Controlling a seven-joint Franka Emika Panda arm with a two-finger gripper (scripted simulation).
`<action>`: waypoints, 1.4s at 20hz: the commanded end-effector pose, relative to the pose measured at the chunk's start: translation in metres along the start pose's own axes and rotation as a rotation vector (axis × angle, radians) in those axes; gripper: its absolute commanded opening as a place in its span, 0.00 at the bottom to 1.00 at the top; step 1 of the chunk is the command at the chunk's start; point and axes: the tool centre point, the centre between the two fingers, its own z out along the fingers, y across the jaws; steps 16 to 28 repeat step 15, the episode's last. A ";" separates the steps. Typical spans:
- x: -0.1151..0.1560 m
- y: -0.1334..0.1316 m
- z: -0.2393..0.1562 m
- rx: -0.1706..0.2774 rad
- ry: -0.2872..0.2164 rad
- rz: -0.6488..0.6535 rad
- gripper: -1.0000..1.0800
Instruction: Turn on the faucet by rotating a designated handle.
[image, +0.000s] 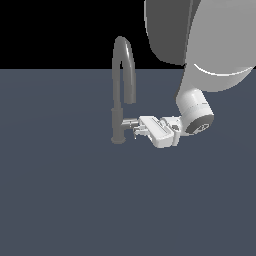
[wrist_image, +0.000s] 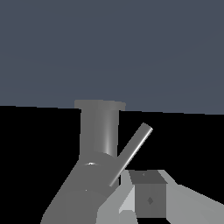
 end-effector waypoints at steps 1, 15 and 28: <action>0.013 -0.005 0.003 0.010 0.010 0.010 0.00; 0.043 -0.014 0.004 0.015 0.013 0.038 0.00; 0.043 -0.014 0.004 0.015 0.013 0.038 0.00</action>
